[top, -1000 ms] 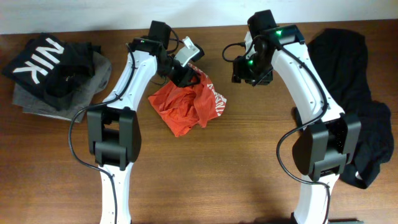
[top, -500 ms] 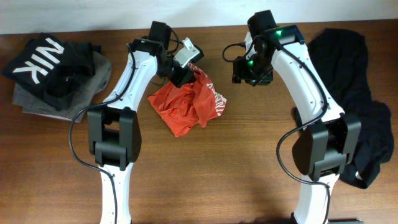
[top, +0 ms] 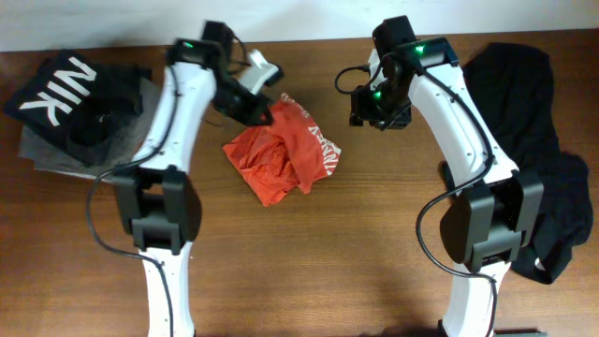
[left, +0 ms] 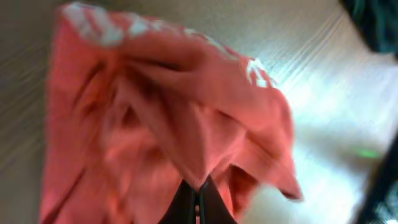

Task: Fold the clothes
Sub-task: 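Move the left gripper down over the folded orange shirt, then grasp the folded orange shirt's edge with the left gripper, then lift the folded shirt and carry it left toward the clothes stack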

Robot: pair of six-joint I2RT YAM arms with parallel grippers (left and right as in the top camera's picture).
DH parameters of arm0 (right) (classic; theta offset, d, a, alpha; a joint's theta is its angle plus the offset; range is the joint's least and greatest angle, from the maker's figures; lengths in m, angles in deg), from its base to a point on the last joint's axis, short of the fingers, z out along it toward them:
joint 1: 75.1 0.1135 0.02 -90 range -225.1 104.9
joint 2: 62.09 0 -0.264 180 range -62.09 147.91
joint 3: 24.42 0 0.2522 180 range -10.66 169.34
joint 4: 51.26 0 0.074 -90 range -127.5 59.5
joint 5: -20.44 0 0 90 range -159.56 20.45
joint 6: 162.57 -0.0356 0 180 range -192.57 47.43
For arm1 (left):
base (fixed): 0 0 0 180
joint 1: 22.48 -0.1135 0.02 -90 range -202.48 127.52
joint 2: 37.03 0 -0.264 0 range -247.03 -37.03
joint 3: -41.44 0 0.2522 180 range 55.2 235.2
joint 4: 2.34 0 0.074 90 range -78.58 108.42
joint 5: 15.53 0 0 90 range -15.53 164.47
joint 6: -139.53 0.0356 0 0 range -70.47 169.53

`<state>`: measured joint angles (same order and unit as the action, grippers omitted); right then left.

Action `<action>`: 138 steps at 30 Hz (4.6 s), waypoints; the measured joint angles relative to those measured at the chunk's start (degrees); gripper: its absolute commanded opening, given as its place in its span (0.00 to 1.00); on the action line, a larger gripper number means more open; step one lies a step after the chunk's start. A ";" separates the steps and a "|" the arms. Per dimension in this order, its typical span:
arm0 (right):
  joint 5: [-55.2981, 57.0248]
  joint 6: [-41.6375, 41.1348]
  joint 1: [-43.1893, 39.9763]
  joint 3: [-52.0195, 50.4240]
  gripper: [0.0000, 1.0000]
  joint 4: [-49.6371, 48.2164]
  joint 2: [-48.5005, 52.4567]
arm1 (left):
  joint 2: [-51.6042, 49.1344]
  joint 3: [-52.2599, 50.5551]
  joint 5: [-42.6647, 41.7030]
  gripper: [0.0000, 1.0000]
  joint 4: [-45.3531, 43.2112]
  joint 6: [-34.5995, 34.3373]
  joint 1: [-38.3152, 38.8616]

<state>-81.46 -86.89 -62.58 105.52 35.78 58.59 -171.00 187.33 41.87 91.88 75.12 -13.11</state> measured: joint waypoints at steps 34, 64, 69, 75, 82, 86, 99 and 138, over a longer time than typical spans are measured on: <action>-0.02 2.10 0.00 0.02 0.60 -0.07 0.00 | 3.85 -29.44 20.09 0.73 2.71 -9.35 -5.05; 0.00 4.72 -6.69 0.02 0.73 -1.62 0.00 | 16.52 -13.84 27.21 0.99 7.74 -27.36 5.70; 0.00 4.70 -8.81 0.02 0.74 -1.99 0.00 | 16.52 -13.97 29.97 0.94 6.64 -40.63 10.21; 0.00 4.70 -9.77 0.02 0.75 -2.01 0.00 | 16.52 -18.71 31.45 0.89 1.84 -54.86 12.57; 0.00 4.72 -9.77 0.02 0.76 -2.01 0.00 | 16.52 -29.24 32.11 0.82 -2.91 -70.23 16.70; 0.00 4.70 -9.77 0.02 0.77 -2.01 0.00 | 16.76 -34.10 33.75 0.82 -5.44 -78.18 16.81; 0.02 5.97 -9.77 0.04 0.81 -2.14 0.00 | 27.26 -53.94 36.28 0.81 -26.67 -87.58 14.56; 0.66 6.08 -9.77 0.04 0.82 -1.51 0.00 | 33.59 -58.25 40.19 0.01 -42.29 -50.58 6.64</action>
<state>-80.80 -80.82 -72.35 105.57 34.27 58.59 -137.41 129.08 82.06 49.59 24.54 -6.47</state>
